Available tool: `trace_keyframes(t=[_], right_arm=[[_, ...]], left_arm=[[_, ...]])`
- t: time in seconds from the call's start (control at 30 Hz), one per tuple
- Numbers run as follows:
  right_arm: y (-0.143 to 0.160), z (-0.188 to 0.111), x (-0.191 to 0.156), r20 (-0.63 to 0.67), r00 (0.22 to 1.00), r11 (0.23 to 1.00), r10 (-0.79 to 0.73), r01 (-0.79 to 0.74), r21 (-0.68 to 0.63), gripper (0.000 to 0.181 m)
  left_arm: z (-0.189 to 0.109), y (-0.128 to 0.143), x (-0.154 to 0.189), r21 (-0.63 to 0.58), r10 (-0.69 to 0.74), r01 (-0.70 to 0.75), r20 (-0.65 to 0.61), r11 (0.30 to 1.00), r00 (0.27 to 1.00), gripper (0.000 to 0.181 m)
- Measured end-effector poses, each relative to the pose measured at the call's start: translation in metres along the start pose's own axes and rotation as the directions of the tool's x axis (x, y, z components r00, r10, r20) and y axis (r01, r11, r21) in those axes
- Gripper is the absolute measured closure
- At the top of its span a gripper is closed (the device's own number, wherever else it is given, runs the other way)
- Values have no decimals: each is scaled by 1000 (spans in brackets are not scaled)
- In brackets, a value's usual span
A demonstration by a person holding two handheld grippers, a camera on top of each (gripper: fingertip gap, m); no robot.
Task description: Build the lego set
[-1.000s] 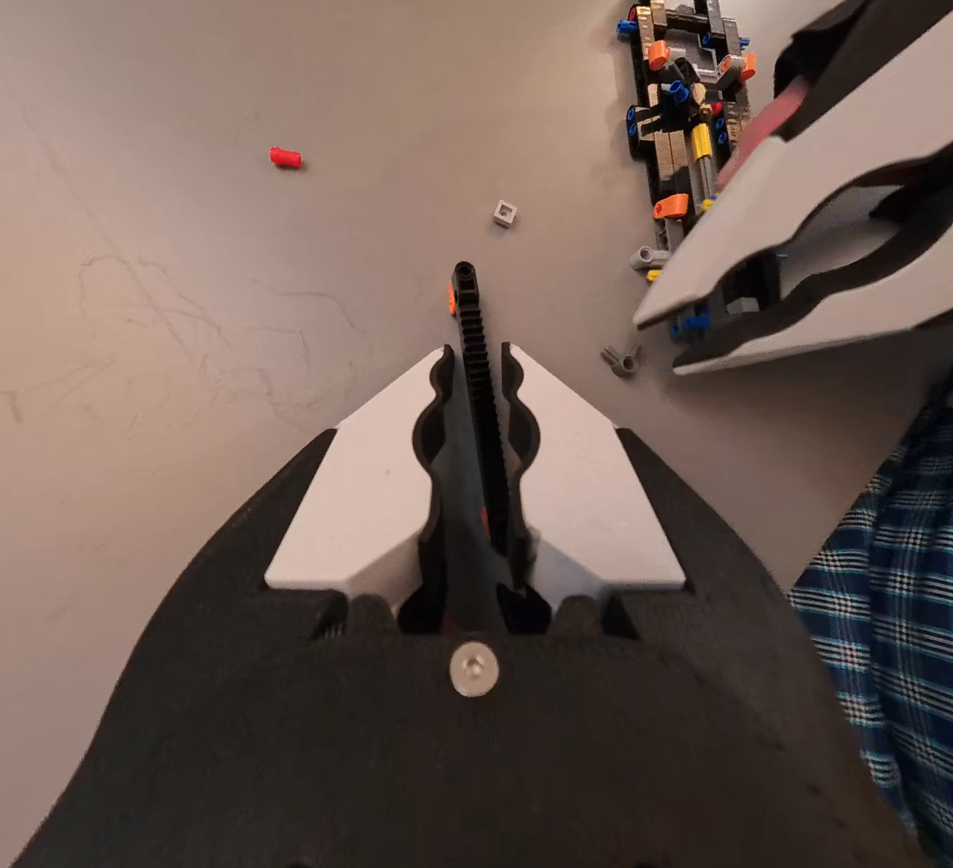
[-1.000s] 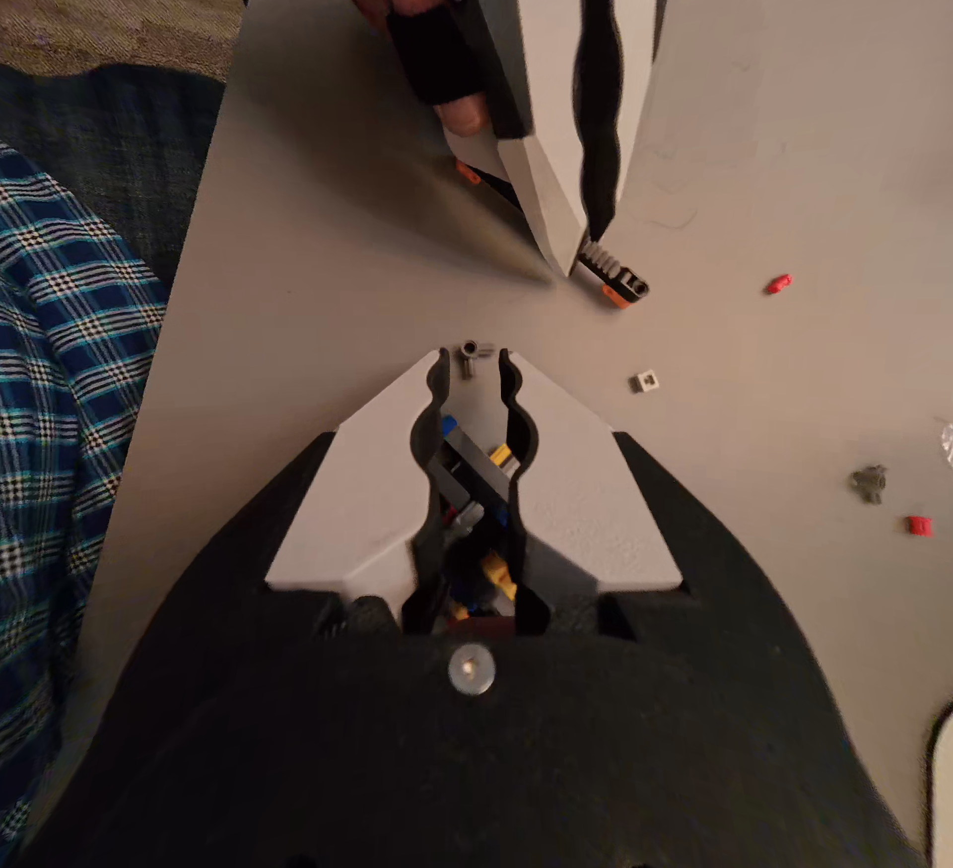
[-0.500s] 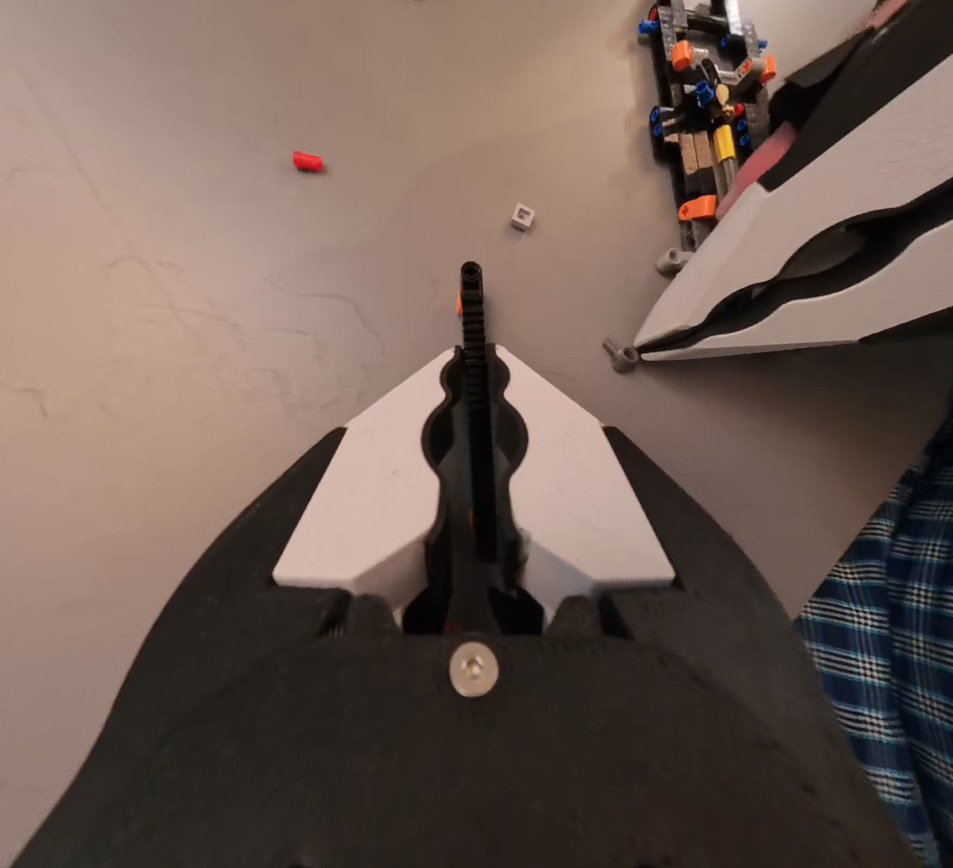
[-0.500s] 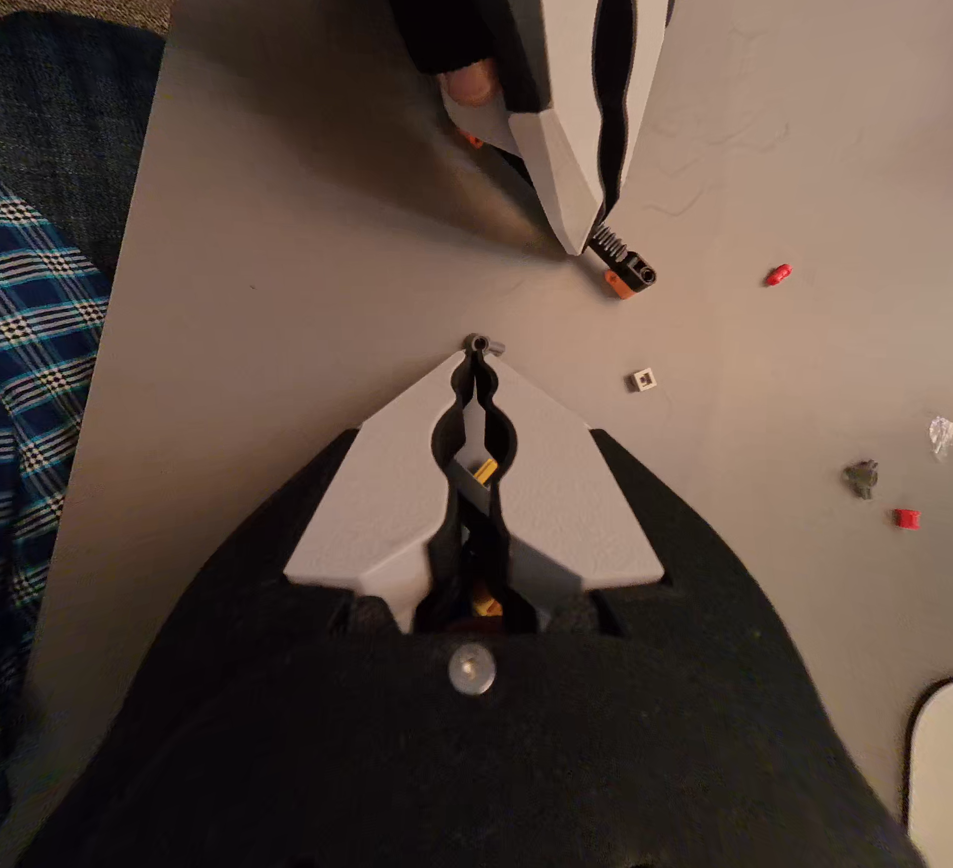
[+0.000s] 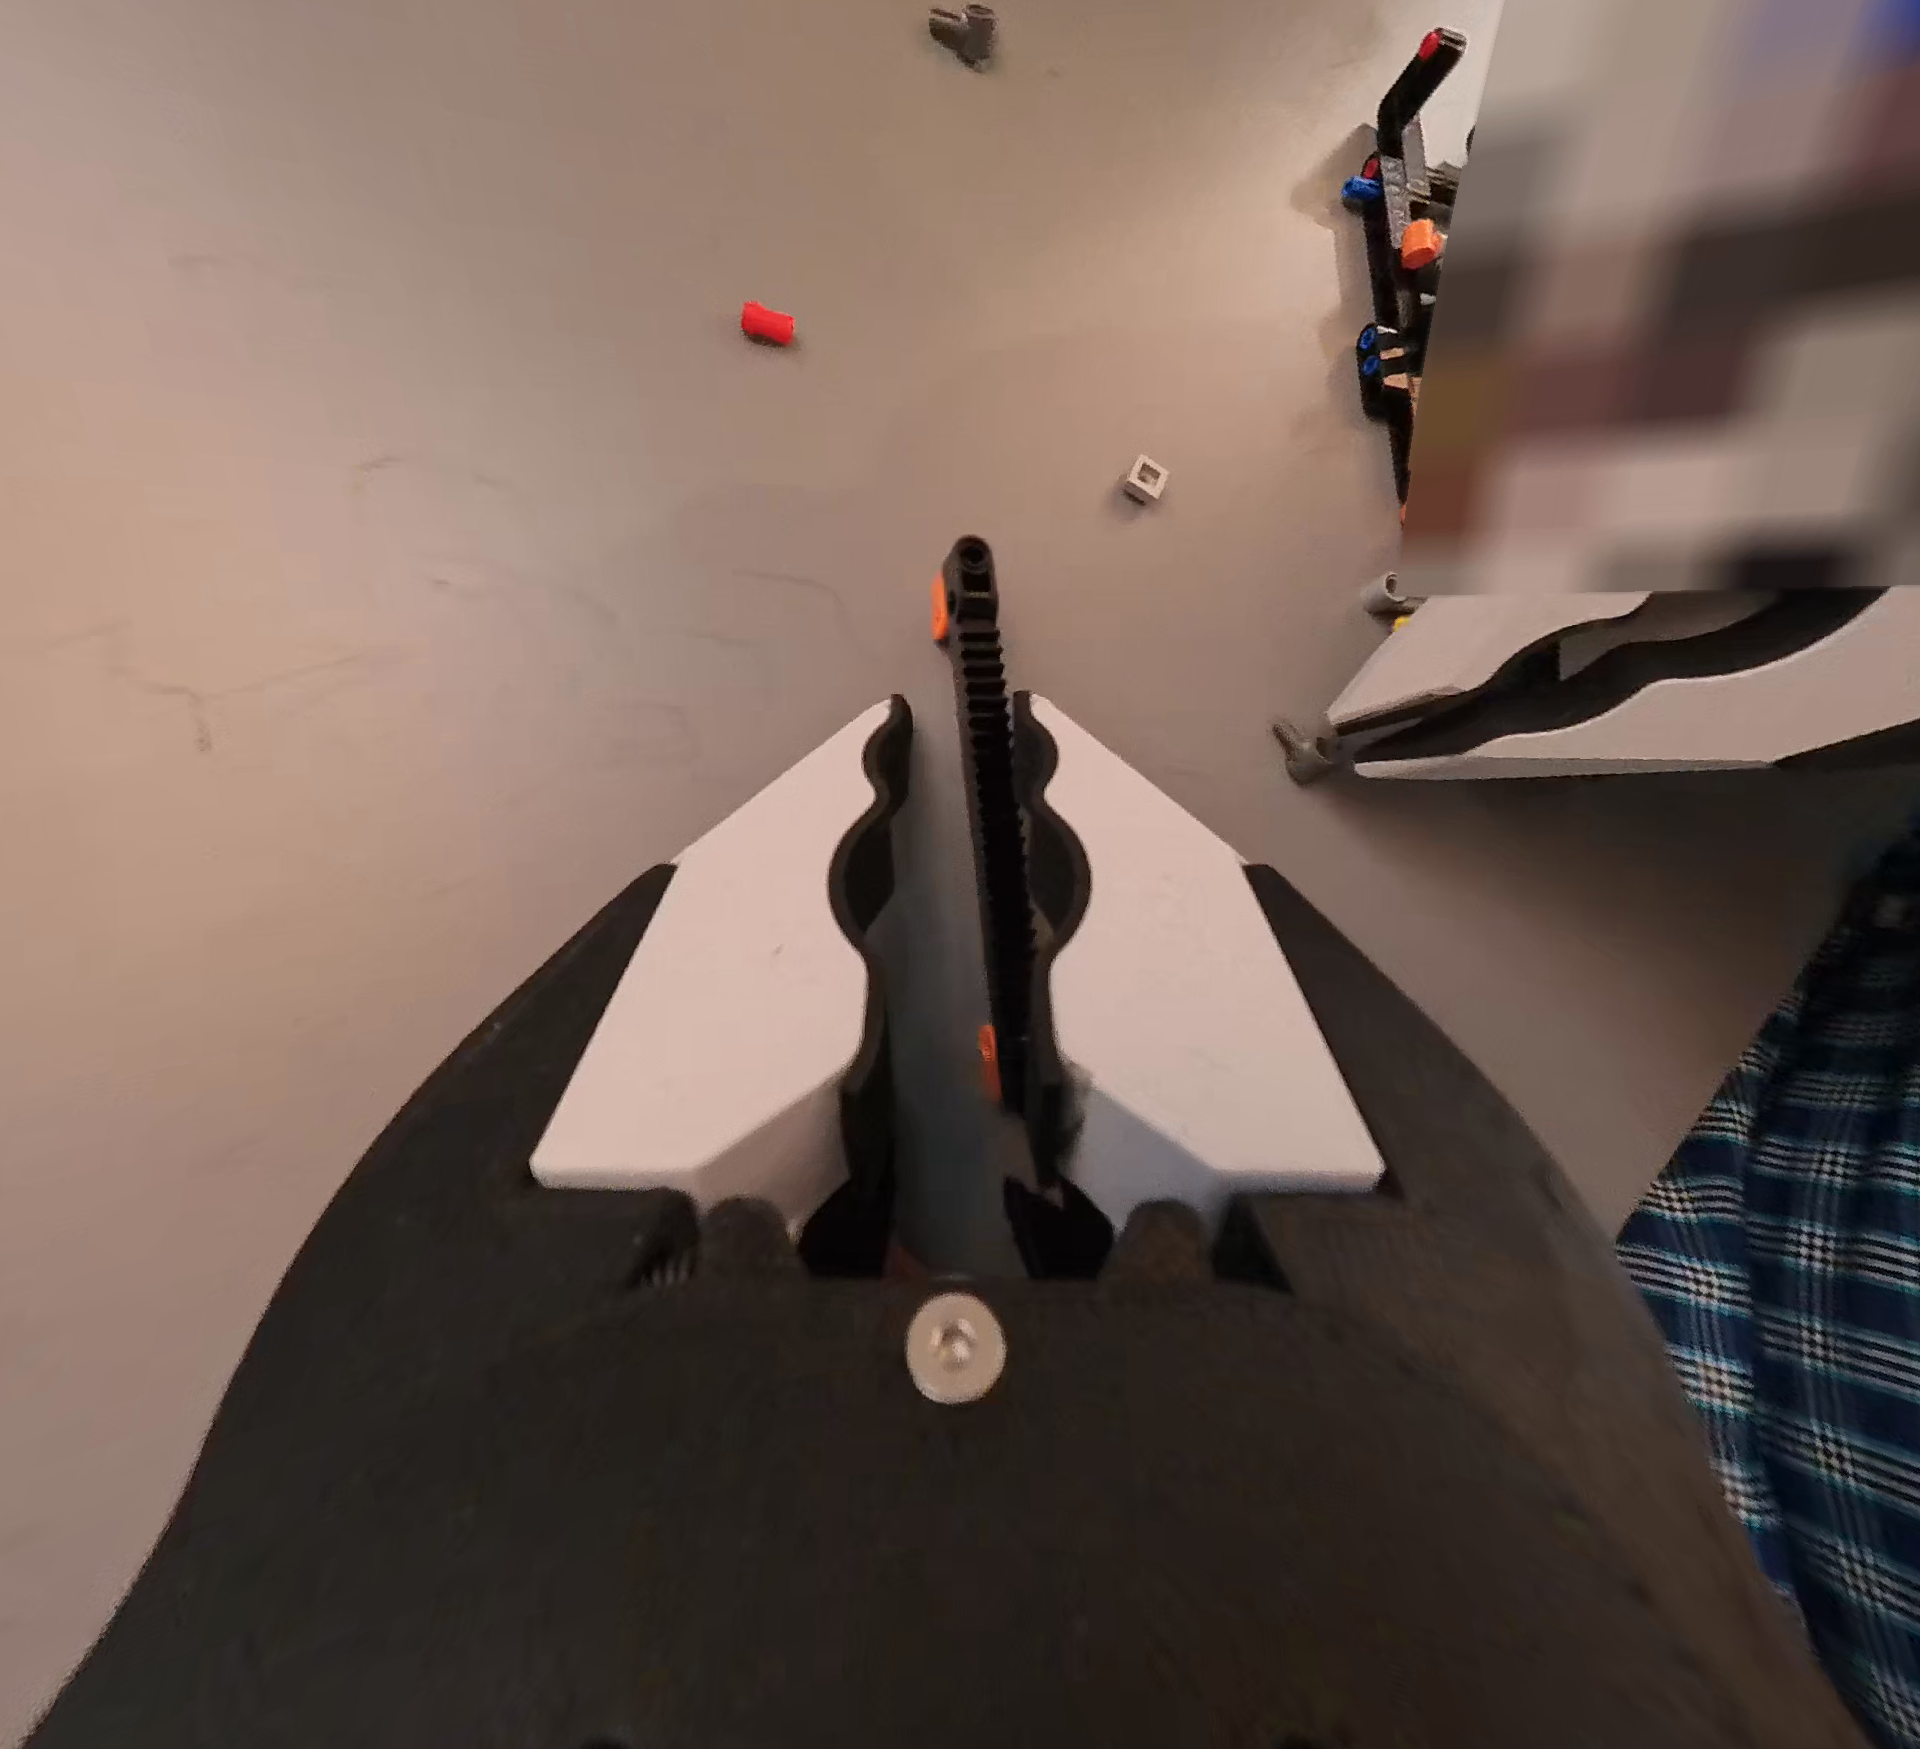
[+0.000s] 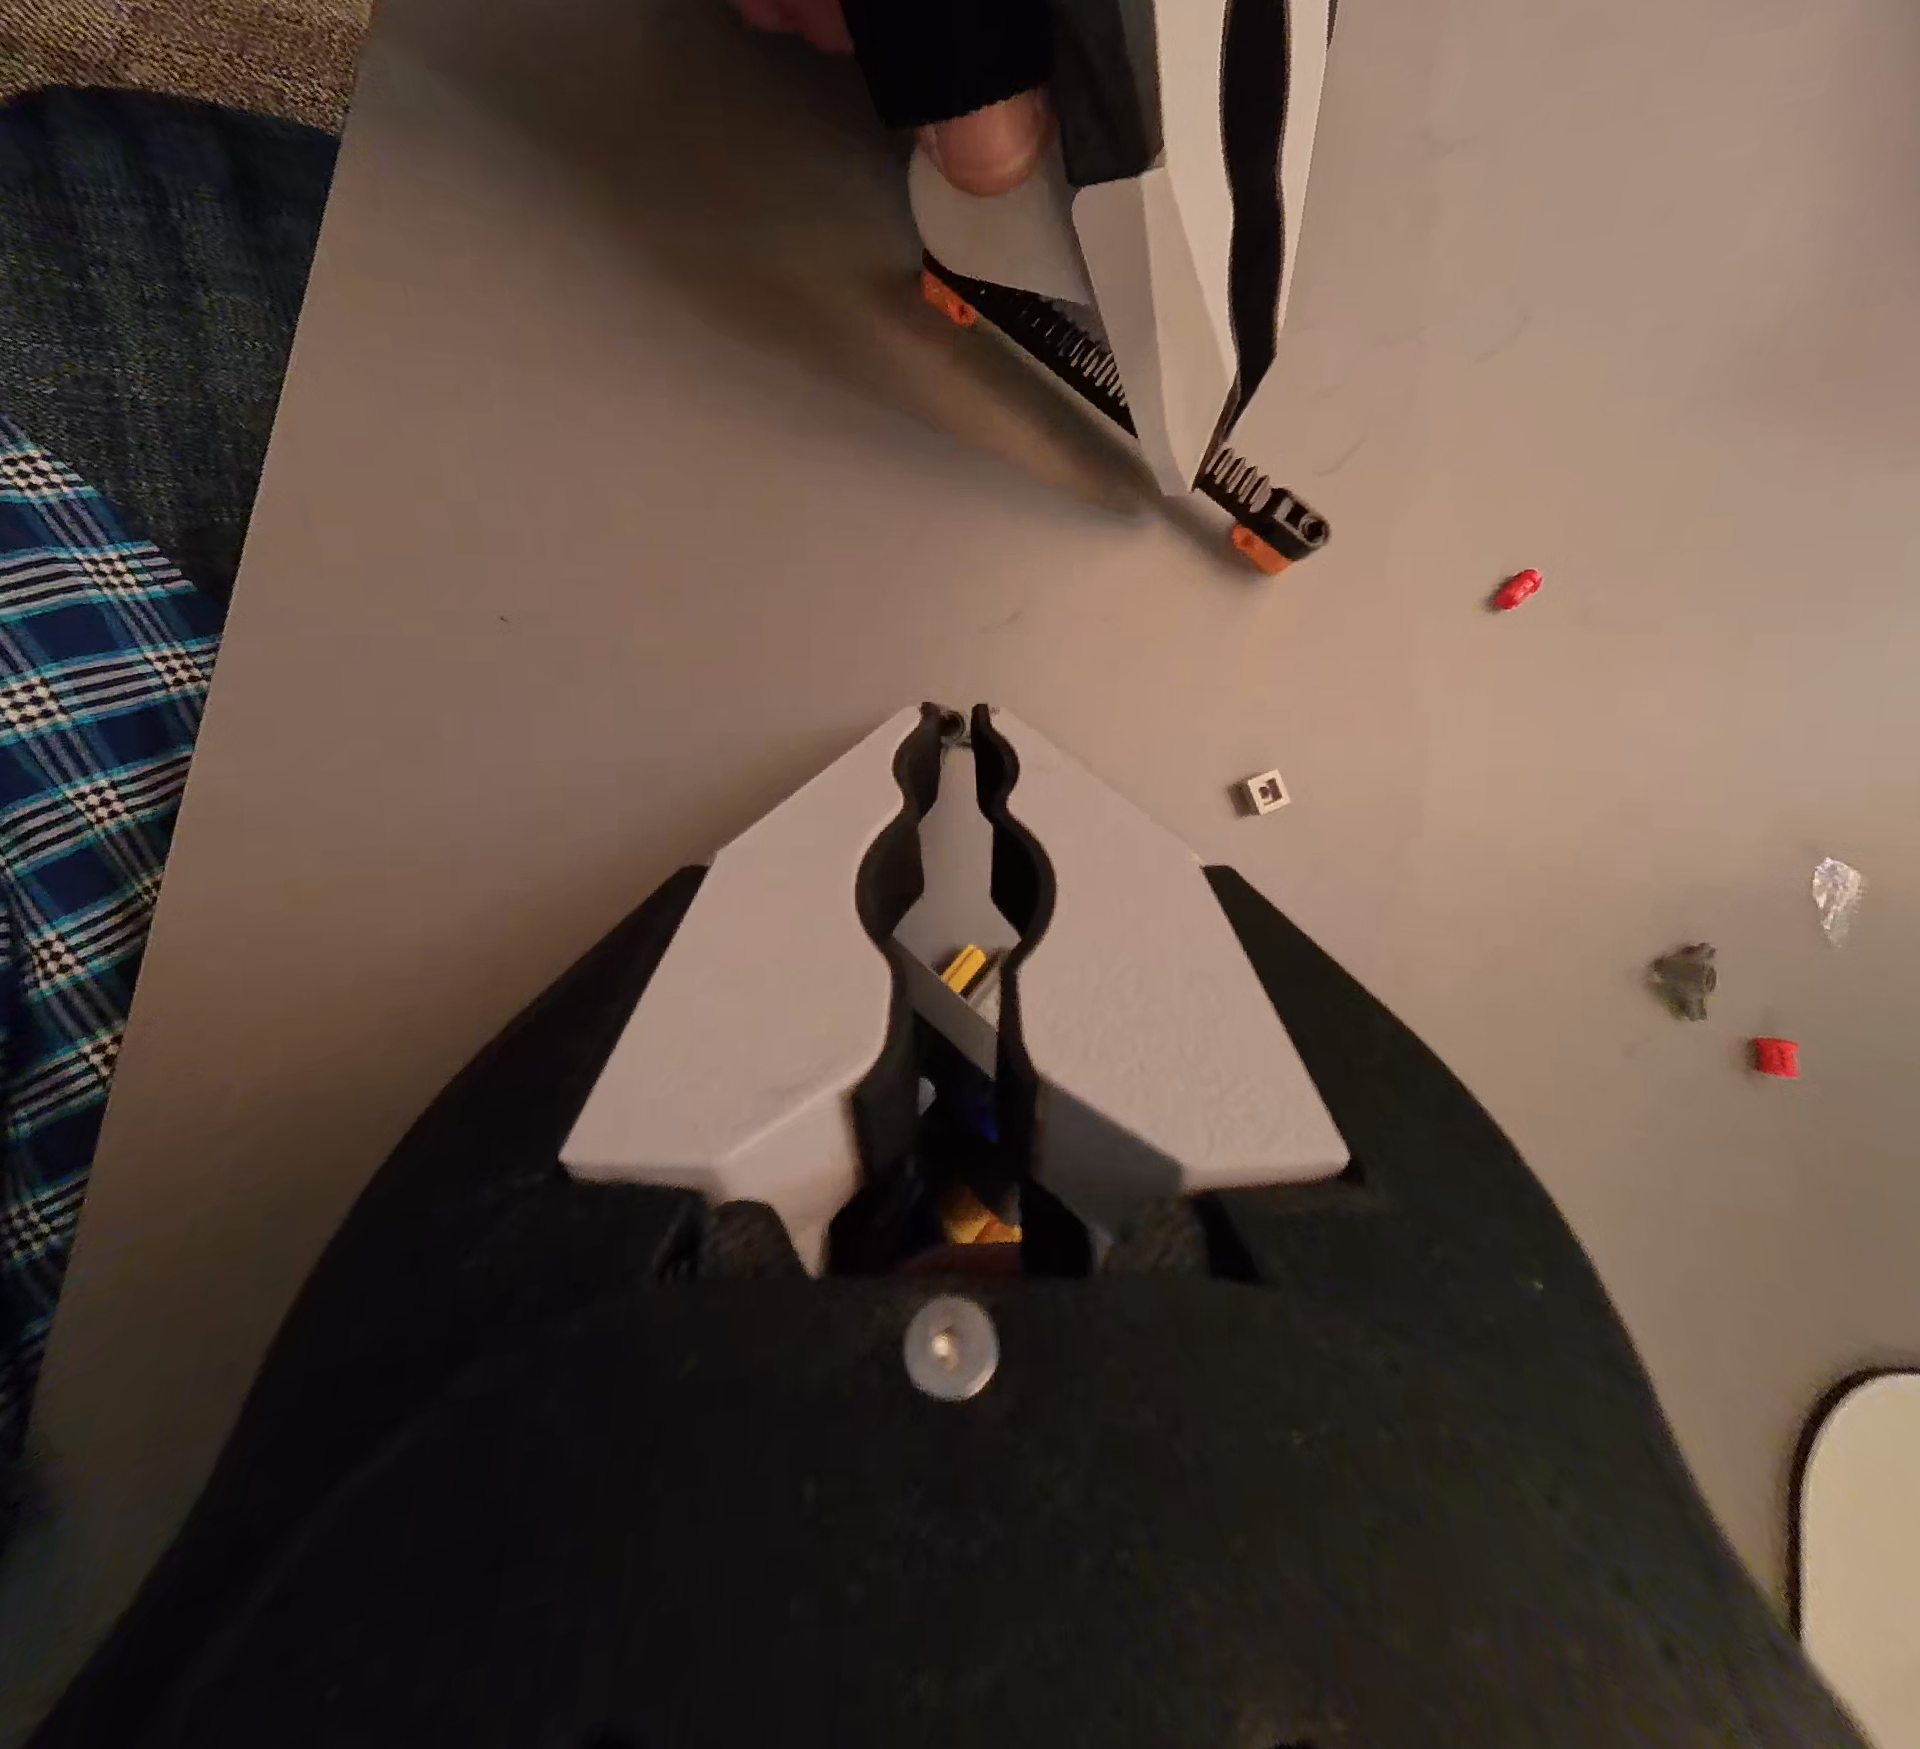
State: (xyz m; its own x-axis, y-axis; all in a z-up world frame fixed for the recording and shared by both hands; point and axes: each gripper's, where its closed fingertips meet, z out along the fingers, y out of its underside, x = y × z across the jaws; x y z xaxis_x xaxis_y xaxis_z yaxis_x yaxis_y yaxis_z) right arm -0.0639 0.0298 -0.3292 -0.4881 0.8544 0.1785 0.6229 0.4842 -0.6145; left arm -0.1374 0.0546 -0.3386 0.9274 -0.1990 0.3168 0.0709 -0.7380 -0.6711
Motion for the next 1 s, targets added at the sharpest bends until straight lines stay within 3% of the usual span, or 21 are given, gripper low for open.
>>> trace_keyframes(t=[0.03,0.37,0.57,0.7,0.87,1.0], right_arm=[[0,0,0,1,1000,1000,0,0,0,178],[-6,-4,5,-18,1000,1000,7,-7,30,175],[-18,-13,38,-55,995,988,85,-77,134,164],[-22,-12,58,0,996,981,84,-83,178,158],[-28,-6,58,168,984,970,60,-98,223,157],[-29,-6,47,308,950,963,47,-125,237,170]], left_arm=[[-1,0,-2,5,-12,12,-2,1000,1000,163],[-7,-1,-7,9,25,-25,21,1000,999,173],[-9,-9,10,39,8,-4,-95,999,995,175],[-9,-11,30,42,91,-85,-166,995,982,175],[-10,-11,48,56,180,-172,-222,984,958,175],[-11,-13,50,77,181,-167,-236,983,955,175]])
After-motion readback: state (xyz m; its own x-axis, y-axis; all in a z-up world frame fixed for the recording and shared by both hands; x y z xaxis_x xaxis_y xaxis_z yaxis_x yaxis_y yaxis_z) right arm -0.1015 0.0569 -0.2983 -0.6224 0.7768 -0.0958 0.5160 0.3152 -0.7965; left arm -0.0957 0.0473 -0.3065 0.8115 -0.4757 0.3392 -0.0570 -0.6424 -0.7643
